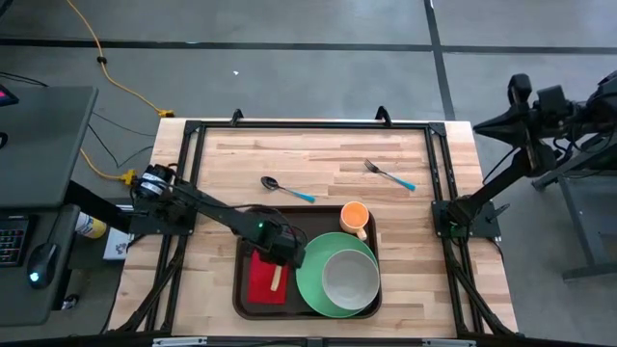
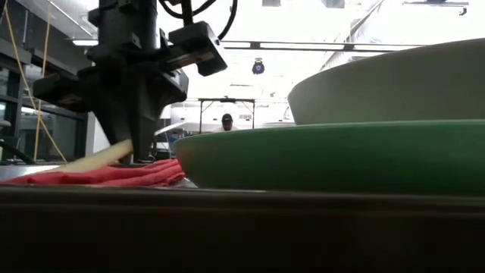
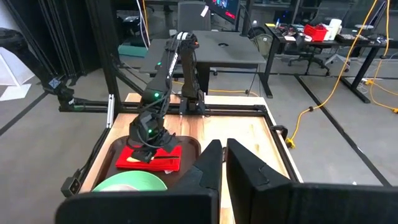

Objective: Set up tray
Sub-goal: Put the yellow knife to the left of the green plate on the red napkin on the brown serving tray, then put the blue fork to the left of the yellow knife on the red napkin on the brown serving tray

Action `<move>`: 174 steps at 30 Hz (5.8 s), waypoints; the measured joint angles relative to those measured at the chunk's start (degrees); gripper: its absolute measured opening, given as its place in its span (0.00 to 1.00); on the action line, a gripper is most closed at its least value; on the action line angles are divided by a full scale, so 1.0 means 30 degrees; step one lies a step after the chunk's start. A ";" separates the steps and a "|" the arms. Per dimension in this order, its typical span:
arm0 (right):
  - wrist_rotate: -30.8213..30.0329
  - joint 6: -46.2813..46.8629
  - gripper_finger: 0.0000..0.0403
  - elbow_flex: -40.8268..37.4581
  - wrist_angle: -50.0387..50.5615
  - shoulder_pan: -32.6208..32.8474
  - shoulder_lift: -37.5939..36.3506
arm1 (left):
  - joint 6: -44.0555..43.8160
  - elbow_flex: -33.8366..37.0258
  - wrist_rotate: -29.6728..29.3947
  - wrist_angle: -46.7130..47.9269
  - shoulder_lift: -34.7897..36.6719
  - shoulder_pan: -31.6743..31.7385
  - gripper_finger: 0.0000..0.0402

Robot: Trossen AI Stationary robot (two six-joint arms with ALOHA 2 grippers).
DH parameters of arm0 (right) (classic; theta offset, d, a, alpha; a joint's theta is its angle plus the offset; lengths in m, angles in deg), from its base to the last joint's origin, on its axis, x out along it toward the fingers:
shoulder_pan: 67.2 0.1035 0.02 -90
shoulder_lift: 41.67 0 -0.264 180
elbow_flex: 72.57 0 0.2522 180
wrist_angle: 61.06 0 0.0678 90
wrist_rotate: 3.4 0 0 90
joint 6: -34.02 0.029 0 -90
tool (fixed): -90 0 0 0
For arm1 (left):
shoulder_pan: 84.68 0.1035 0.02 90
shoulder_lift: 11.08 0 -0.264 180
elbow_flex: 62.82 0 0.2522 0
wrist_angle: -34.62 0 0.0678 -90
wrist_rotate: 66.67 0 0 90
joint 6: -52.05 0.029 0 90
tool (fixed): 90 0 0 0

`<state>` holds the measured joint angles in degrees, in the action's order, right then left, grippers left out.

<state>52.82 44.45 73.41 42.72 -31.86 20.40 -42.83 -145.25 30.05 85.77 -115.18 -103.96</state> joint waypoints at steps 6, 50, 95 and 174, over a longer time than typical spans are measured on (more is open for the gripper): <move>0.0421 -0.0007 0.00 0.0000 0.0000 0.0007 0.0007 | -0.0386 0.0000 0.0615 0.0317 0.0000 -0.0083 0.27; 0.0971 0.0000 0.00 0.0000 0.0000 0.0005 -0.0007 | 0.9606 -0.0015 -0.1008 0.0293 -0.0773 -0.0076 0.36; 0.1660 -0.0117 0.00 0.0000 0.0000 0.0007 0.0000 | 0.0588 -0.4109 -0.2257 0.5030 -0.1246 -0.1256 0.11; 0.1200 -0.0174 0.00 0.0007 0.0000 0.0001 -0.0239 | 0.4045 -0.4612 -0.4555 0.4735 -0.1093 -0.1243 0.60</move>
<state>56.43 43.93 73.44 42.72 -31.86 19.68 -30.69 -159.08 16.39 99.97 -118.45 -107.69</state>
